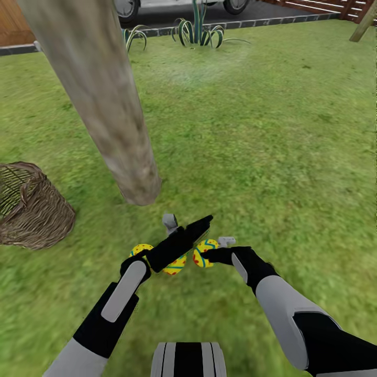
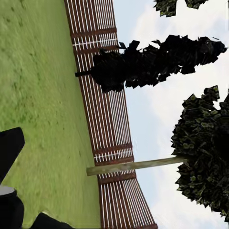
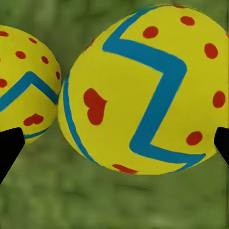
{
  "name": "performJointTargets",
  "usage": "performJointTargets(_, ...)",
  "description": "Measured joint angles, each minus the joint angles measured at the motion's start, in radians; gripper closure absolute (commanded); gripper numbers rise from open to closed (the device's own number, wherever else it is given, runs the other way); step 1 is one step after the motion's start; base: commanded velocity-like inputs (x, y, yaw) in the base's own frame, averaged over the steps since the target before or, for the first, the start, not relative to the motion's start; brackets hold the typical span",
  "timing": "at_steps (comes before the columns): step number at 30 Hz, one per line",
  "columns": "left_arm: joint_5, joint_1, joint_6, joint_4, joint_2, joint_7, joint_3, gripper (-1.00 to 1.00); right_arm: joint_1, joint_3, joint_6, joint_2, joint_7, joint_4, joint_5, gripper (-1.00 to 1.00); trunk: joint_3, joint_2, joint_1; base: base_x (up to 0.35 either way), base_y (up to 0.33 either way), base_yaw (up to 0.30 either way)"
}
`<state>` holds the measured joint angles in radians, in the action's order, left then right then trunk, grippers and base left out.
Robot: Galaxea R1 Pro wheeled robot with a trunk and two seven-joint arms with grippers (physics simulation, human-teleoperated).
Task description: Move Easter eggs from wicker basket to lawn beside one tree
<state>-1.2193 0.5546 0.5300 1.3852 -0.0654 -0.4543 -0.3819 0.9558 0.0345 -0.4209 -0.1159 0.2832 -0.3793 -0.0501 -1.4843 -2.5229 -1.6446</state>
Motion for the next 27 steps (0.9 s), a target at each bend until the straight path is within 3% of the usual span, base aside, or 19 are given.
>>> performJointTargets(4,-0.002,0.044,0.031,0.001,0.002,0.070,0.000,-1.00,0.000,-0.001,-0.001,0.001,0.002,-0.001,-0.001,-1.00,0.015,0.001,0.002,-0.020,0.011,0.000)
performJointTargets(5,-0.005,0.053,0.122,0.003,0.014,0.075,0.011,-1.00,0.000,0.000,-0.007,0.009,0.006,-0.003,-0.003,-1.00,0.019,0.001,0.002,-0.090,0.058,0.000)
performJointTargets(7,-0.005,0.054,0.134,0.001,0.018,0.076,0.037,-1.00,0.000,0.001,-0.031,0.036,0.007,-0.004,-0.003,-1.00,0.027,0.002,0.003,-0.022,0.014,0.000)
performJointTargets(12,-0.003,0.054,0.137,-0.001,0.021,0.080,0.043,-1.00,0.000,0.001,-0.048,0.076,0.006,-0.015,0.000,-1.00,0.046,0.003,0.005,-0.002,0.001,0.000)
performJointTargets(15,-0.016,0.054,0.142,-0.002,0.081,0.089,0.045,-1.00,-0.004,-0.001,-0.053,0.124,0.005,-0.010,0.002,-1.00,0.061,0.003,0.007,0.000,0.000,0.000)
performJointTargets(16,-0.015,0.049,0.142,-0.005,0.115,0.089,0.043,-1.00,-0.008,0.002,-0.074,0.151,0.005,-0.005,0.002,-1.00,0.067,0.004,0.007,0.000,0.000,0.000)
performJointTargets(17,-0.011,0.025,0.143,-0.014,0.182,0.088,0.036,-1.00,-0.012,0.007,-0.122,0.168,0.005,-0.001,0.002,-1.00,0.072,0.004,0.008,0.000,0.000,0.000)
performJointTargets(19,-0.005,-0.045,0.174,-0.014,0.206,0.090,0.019,-1.00,-0.048,0.008,-0.206,0.172,0.005,0.003,0.002,-1.00,0.082,0.004,0.008,0.000,0.000,0.000)
performJointTargets(21,-0.003,-0.119,0.199,-0.013,0.218,0.092,0.016,-1.00,-0.103,0.008,-0.230,0.177,0.005,0.011,0.001,-1.00,0.091,0.005,0.009,0.000,0.000,0.000)
performJointTargets(25,-0.002,-0.239,0.200,-0.013,0.325,0.093,0.007,-1.00,-0.202,0.006,-0.230,0.206,0.005,0.064,-0.007,-1.00,0.107,0.006,0.011,0.000,0.000,0.000)
performJointTargets(27,-0.003,-0.282,0.196,-0.014,0.342,0.093,0.005,-1.00,-0.237,0.004,-0.226,0.225,0.007,0.099,-0.010,-1.00,0.115,0.006,0.012,0.000,0.000,0.000)
